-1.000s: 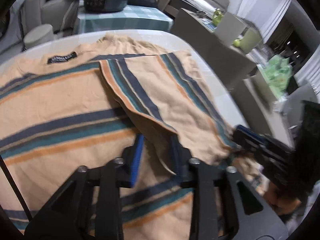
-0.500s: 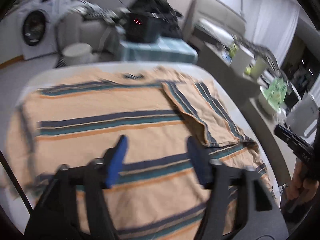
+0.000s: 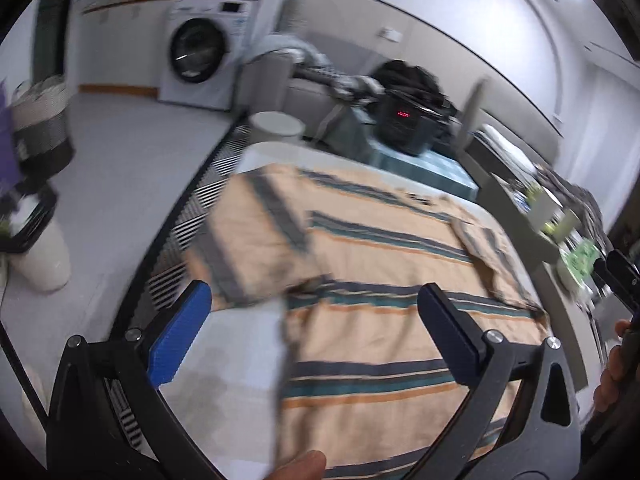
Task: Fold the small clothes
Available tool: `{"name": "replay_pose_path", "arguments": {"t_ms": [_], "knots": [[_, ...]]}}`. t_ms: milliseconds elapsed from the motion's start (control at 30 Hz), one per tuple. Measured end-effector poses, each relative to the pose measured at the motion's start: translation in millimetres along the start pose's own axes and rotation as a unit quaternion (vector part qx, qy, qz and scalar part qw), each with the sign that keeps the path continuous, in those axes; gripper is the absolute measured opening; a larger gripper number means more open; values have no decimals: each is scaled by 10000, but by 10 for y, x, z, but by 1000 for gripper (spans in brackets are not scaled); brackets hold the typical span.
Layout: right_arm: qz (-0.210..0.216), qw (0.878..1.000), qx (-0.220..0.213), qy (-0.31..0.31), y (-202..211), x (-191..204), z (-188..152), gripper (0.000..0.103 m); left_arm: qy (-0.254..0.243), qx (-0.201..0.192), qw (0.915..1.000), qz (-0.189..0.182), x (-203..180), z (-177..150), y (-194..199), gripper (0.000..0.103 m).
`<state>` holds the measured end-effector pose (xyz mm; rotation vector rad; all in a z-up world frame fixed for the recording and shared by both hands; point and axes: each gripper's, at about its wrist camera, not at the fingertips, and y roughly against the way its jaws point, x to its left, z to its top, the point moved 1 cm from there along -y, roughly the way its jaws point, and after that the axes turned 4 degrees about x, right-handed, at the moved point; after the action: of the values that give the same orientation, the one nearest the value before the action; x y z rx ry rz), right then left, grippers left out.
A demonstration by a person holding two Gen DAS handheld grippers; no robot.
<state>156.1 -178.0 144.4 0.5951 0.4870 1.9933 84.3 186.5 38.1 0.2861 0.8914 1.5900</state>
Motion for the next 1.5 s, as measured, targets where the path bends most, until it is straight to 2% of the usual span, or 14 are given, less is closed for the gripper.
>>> {"name": "replay_pose_path", "arguments": {"t_ms": [133, 233, 333, 500, 600, 667, 767, 833, 867, 1000, 1167, 1300, 1400, 1500], "knots": [[334, 9993, 172, -28, -478, 201, -30, 103, 727, 266, 9966, 275, 625, -77, -190, 102], [395, 9984, 399, 3, -783, 247, -96, 103, 1623, 641, 9845, 190, 1220, -122, -456, 101], [374, 9974, 619, 37, -1001, 225, -167, 103, 2167, 834, 9726, -60, 1560, -129, -664, 93], [341, 9964, 774, -7, -1169, 119, -218, 103, 2488, 1237, 9582, -681, 1839, 9, -1068, 82], [335, 9960, 818, -122, -1209, -2, -222, 103, 2770, 1615, 9422, -976, 1941, 84, -1375, 76], [321, 9958, 833, -197, -1246, -66, -228, 103, 2936, 1806, 9315, -1158, 1965, 120, -1579, 66], [328, 9953, 873, -257, -1283, -145, -250, 103, 3101, 1784, 9263, -1184, 1985, 143, -1780, 48], [318, 9950, 907, -279, -1308, -182, -271, 103, 3054, 1584, 9332, -1041, 1892, 234, -1811, 36], [315, 9950, 909, -271, -1310, -196, -285, 103, 2929, 1448, 9408, -900, 1833, 307, -1799, 24], [341, 9950, 886, -300, -1315, -267, -343, 103, 2440, 992, 9621, -699, 1619, 575, -1661, 7], [389, 9947, 880, -349, -1329, -330, -371, 103, 1931, 543, 9782, -528, 1264, 841, -1367, 6], [416, 9944, 875, -414, -1330, -384, -362, 103, 1163, 237, 9921, -400, 698, 1126, -1106, 6], [404, 9944, 862, -467, -1324, -439, -360, 103, 412, 264, 9979, -416, 69, 1301, -1133, 6], [325, 9942, 875, -543, -1337, -502, -368, 103, -141, 576, 9957, -705, -566, 1310, -1321, 7]]}}
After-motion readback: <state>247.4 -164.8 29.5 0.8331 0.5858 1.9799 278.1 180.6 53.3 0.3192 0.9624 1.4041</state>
